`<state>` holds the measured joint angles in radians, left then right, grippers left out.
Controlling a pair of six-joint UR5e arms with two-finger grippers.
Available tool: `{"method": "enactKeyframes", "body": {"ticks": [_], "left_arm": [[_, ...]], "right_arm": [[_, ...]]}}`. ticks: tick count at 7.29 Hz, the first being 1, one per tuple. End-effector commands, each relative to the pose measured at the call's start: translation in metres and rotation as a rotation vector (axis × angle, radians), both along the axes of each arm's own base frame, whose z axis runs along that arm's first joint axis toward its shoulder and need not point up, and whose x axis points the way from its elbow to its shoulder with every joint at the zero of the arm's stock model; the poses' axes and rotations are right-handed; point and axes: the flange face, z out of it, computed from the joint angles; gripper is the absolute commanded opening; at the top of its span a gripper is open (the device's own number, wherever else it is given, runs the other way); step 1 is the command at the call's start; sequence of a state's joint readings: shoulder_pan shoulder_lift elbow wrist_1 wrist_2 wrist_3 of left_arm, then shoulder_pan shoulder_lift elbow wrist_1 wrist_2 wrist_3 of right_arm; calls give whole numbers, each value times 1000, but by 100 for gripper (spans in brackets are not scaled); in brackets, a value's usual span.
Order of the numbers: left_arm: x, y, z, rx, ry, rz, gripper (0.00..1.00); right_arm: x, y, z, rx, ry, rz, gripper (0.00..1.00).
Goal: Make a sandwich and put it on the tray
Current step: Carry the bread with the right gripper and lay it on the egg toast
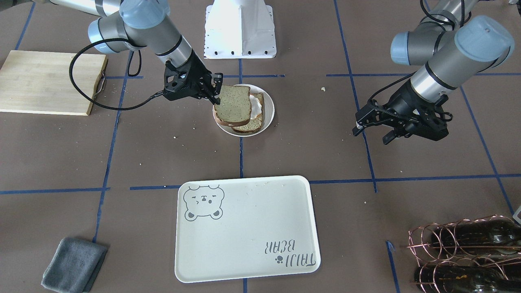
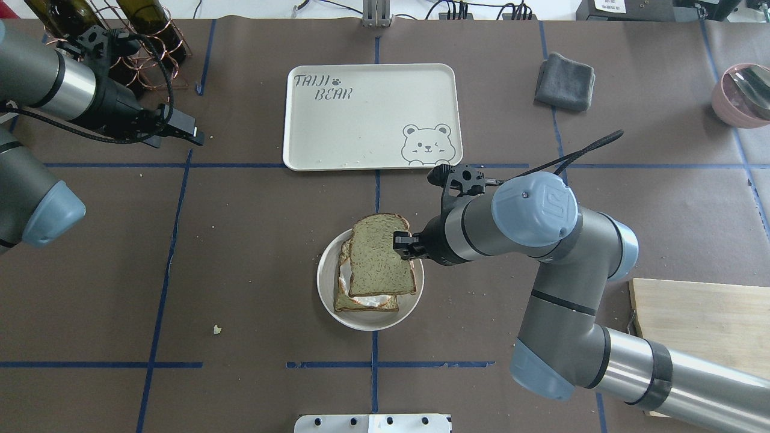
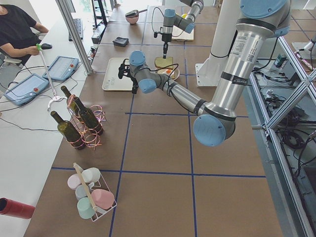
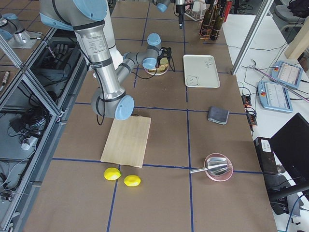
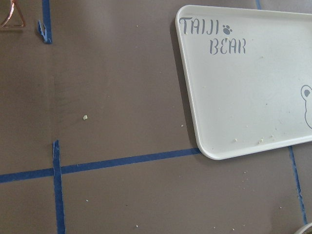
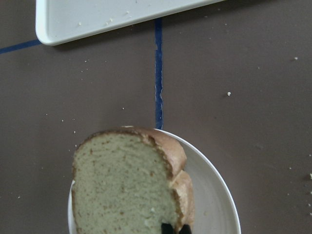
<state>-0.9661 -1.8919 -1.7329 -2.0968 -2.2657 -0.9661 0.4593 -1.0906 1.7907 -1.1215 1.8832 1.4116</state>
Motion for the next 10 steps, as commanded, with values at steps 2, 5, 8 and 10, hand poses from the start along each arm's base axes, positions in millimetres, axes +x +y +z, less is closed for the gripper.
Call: {"method": "enactKeyframes", "body": {"ticks": [2,5,8,10], "left_arm": [[0,0,2,0,-1,0,100],[0,0,2,0,-1,0,100],[2,0,-3,2,4,1,100],[42,15,-30,-61,39,2,100]], "right_arm": [[-26,7,1,6,22,9,0],[-29,7,5,0,39,8,58],[-22,0,-2,-45,21,46,100],[18,-24,-14,-96,70,46,100]]}}
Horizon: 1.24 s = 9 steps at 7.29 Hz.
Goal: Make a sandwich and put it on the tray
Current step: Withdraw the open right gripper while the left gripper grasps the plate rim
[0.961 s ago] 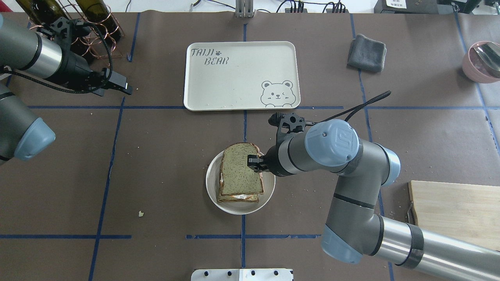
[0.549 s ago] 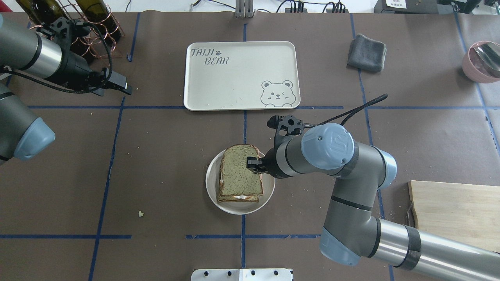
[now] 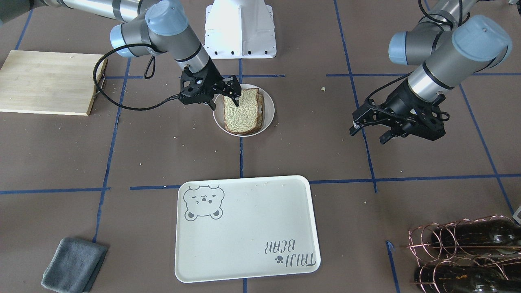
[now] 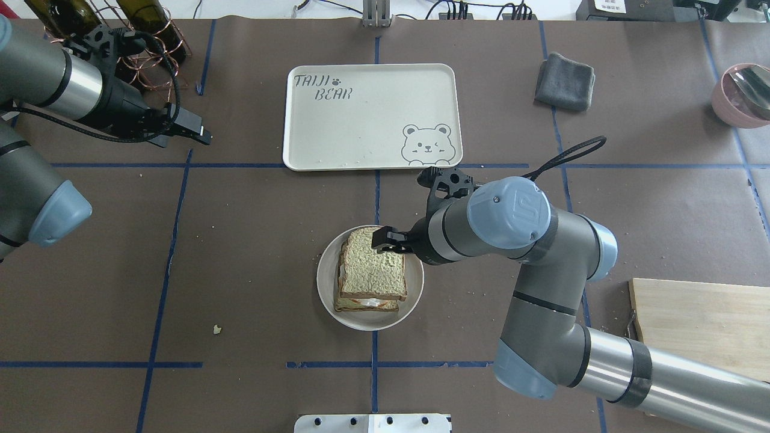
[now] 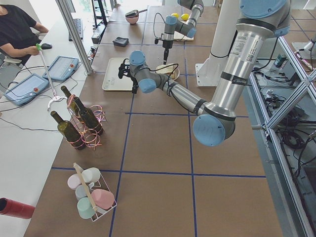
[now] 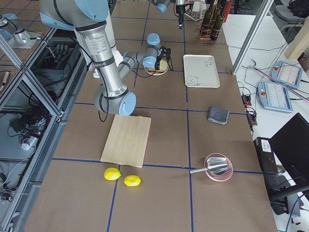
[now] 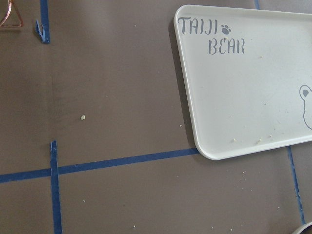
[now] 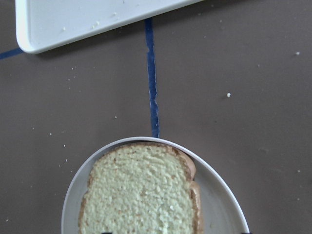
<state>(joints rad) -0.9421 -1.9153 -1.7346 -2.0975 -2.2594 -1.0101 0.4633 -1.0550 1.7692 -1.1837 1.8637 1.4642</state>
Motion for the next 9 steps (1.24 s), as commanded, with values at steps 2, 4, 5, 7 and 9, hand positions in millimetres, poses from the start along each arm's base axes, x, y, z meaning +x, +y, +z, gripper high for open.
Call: {"method": "enactKeyframes", "body": {"ticks": [2,4,5,7,9], "left_arm": [[105,60,-31,-107,14,-41,100],[171,112,-40,-167,6,-57,94],[191,133,-38,-196,-7,-41,92],[230,158,-57,-209,-74,-39,75],[245,169,-51,-213,-91,-17,61]], "right_arm": [[90,-51,-2,-70,175,-33,100],[137,-72,10,4,320,-94,100],[162,-76,22,53,358,-128,100],[210,-97,53,76,349,-182,100],[232,-105,67,73,341,-191,100]]}}
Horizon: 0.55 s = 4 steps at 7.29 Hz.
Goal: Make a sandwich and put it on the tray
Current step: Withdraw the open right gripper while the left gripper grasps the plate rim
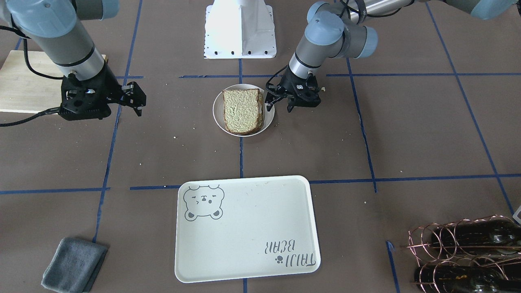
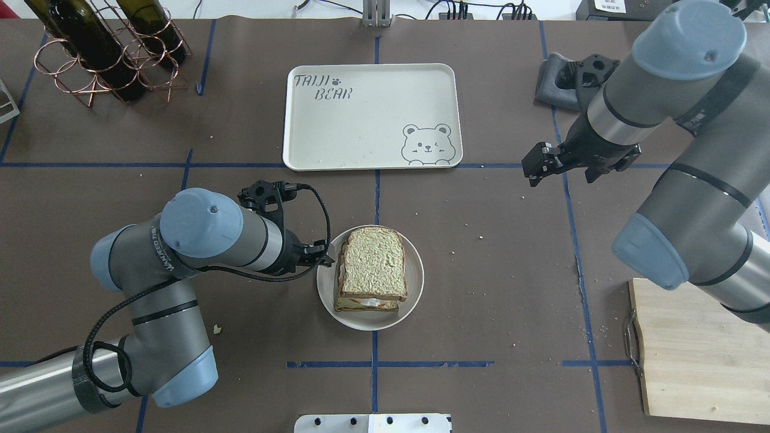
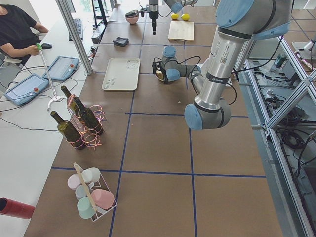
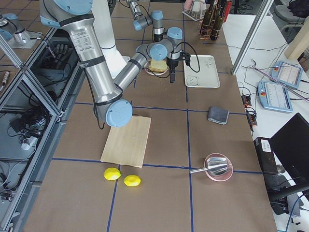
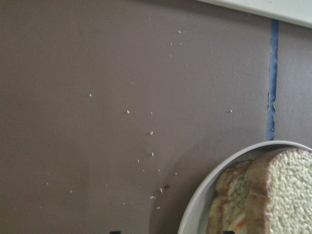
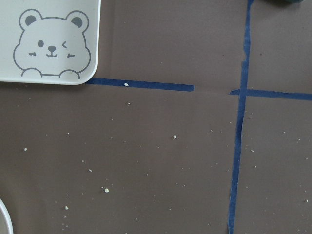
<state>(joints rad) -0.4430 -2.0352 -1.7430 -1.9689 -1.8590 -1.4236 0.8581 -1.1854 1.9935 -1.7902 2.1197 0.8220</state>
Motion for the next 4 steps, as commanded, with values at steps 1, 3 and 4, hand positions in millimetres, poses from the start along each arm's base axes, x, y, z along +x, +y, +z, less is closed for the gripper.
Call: {"method": "enactKeyframes", "body": {"ticks": [1,3,4], "left_arm": [[14,14,2,-3,-13,23,57],[19,20,4,-5,-16,35,48],[23,22,5,-6,-17,41,44]], "right_arm": [[16,-6,8,-4,-8,-5,100],[17,-7,8,-6,-8,-3,100],[17,-7,9,-5,-7,-2,100]]}}
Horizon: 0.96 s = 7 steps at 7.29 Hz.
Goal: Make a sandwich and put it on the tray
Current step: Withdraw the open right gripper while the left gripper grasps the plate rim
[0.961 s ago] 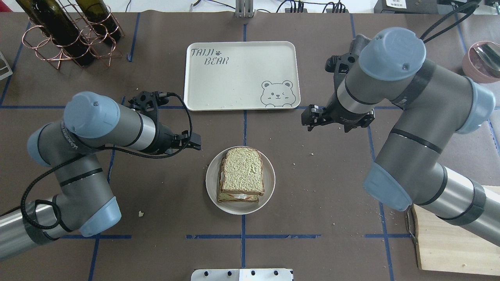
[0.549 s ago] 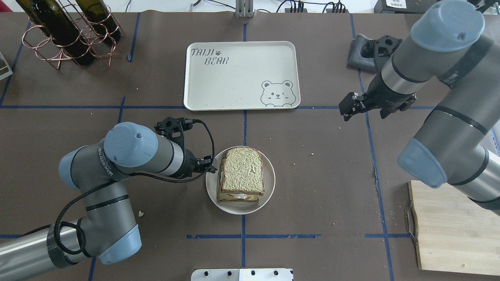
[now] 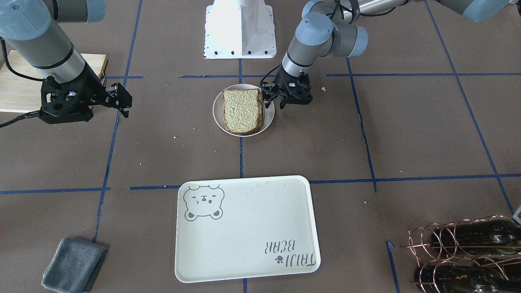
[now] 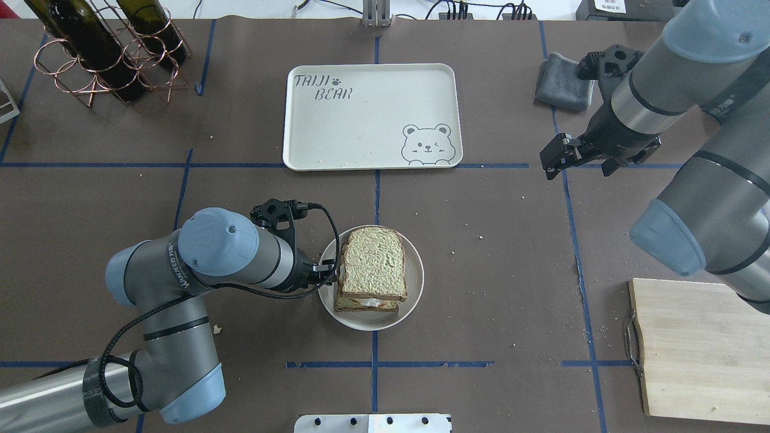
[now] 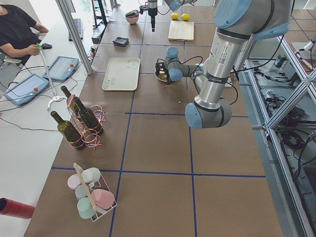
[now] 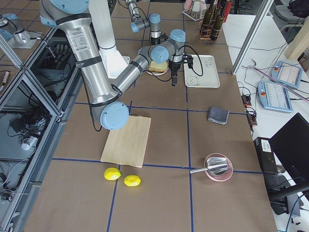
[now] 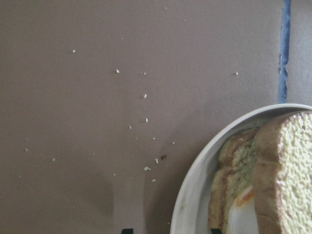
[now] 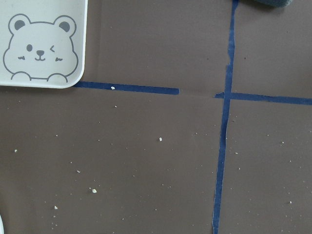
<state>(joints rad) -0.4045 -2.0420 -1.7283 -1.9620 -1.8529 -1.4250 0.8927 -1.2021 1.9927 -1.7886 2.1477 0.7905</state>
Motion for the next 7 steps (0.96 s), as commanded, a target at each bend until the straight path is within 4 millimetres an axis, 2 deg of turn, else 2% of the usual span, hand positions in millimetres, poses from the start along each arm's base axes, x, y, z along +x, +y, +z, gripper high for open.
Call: {"method": "enactKeyframes", "body": {"ticks": [1,2,4,5,7], "left_arm": [[8,4,1,-2,-4,10,41],[10,5,2,-3,-5,15,37],[10,5,0,-1,-1,15,19],[8,5,0,-1,1,14,0],[-1,6,-13,10,55,8,0]], "right_arm": [[2,-1,0,0,-1,4,100],[2,-1,0,0,-1,4,100],[4,-1,0,0,-1,5,100],[7,-2,1,-1,-1,11,100],[15,-5,4,4,3,18,100]]}}
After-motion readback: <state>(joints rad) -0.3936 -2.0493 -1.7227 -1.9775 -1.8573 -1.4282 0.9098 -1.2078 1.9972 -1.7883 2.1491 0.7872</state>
